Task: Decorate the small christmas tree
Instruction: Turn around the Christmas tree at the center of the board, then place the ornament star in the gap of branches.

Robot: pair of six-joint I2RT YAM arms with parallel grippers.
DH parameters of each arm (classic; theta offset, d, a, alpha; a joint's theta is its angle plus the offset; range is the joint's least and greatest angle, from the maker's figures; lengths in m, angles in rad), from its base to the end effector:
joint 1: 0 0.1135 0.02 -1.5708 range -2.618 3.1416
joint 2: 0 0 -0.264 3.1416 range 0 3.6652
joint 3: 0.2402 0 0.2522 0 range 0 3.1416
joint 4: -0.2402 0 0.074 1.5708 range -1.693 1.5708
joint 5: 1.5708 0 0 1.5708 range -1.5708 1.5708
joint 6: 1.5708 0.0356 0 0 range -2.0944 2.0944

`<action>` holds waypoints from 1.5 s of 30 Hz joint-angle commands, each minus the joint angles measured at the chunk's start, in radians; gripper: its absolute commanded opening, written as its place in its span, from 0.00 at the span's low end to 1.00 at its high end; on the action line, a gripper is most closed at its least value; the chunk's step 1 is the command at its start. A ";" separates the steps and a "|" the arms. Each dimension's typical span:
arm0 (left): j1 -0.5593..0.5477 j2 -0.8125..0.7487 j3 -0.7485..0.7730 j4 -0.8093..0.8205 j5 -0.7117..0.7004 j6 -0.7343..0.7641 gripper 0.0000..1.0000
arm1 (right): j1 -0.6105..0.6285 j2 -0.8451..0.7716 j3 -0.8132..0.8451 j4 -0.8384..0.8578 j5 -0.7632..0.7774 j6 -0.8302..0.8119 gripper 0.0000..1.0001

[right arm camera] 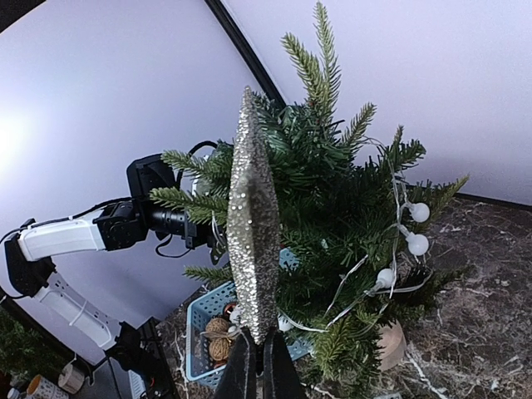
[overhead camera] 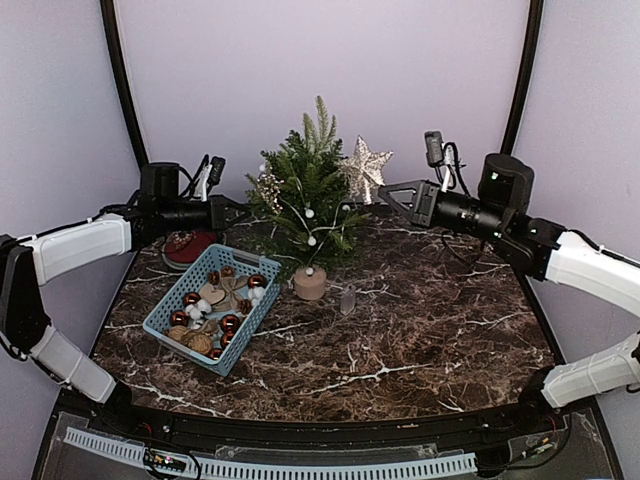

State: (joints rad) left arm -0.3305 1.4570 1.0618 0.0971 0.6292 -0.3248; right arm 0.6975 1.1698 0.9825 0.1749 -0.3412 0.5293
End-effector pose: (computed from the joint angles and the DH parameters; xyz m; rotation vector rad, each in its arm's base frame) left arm 0.3124 -0.1293 0.3067 0.4590 1.8855 -1.0300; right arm 0.2041 0.1866 0.3686 -0.4305 1.6678 1.2047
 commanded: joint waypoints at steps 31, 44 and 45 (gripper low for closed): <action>0.011 0.016 0.037 0.037 0.082 0.014 0.00 | 0.005 0.147 0.069 0.072 -0.079 -0.050 0.00; 0.010 0.028 0.039 0.046 0.102 0.015 0.00 | 0.007 0.219 0.023 0.166 -0.083 -0.045 0.00; 0.011 0.030 0.038 0.048 0.103 0.014 0.00 | 0.007 0.224 0.018 0.169 -0.083 -0.046 0.00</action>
State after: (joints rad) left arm -0.3229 1.4830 1.0752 0.1204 0.7010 -0.3241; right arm 0.6987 1.3758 1.0218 0.2871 -0.4191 0.4839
